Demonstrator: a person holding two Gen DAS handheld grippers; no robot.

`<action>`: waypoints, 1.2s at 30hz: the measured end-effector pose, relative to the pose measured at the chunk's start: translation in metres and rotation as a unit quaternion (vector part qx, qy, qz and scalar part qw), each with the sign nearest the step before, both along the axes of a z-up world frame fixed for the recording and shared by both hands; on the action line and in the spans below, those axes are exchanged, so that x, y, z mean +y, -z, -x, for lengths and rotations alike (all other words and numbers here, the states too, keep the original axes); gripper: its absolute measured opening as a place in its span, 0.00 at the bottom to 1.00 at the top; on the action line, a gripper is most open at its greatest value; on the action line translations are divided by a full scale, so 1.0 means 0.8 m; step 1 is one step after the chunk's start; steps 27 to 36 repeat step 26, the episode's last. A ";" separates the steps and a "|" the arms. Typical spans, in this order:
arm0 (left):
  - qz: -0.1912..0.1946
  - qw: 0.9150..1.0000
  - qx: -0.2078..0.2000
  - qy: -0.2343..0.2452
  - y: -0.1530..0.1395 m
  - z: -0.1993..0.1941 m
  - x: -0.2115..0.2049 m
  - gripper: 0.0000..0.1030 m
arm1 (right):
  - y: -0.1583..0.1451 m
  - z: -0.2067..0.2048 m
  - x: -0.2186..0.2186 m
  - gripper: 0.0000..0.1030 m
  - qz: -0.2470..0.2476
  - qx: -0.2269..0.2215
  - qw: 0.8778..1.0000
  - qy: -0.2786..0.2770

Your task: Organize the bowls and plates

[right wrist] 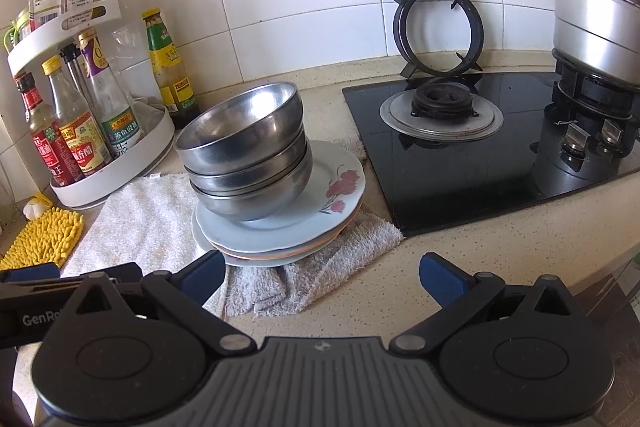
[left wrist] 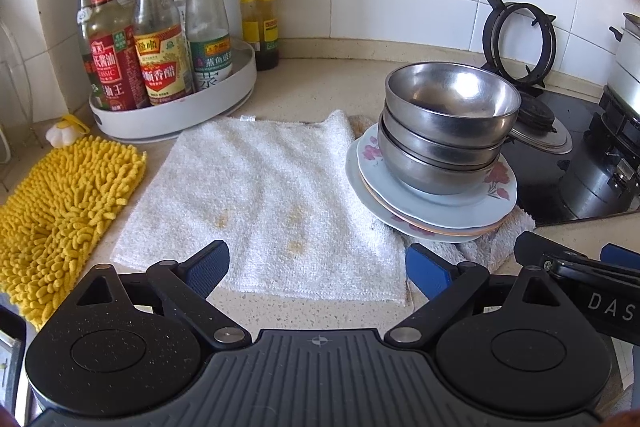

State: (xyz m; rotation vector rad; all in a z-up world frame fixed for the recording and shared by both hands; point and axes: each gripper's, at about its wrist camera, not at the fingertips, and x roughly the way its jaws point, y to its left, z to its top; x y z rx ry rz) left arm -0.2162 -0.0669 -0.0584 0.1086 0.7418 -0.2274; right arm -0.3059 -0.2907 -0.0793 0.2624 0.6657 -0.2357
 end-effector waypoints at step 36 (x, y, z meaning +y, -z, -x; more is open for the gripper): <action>0.000 1.000 -0.017 0.015 -0.008 0.004 -0.003 1.00 | -0.009 0.010 -0.007 1.00 -0.002 -0.018 1.000 -0.004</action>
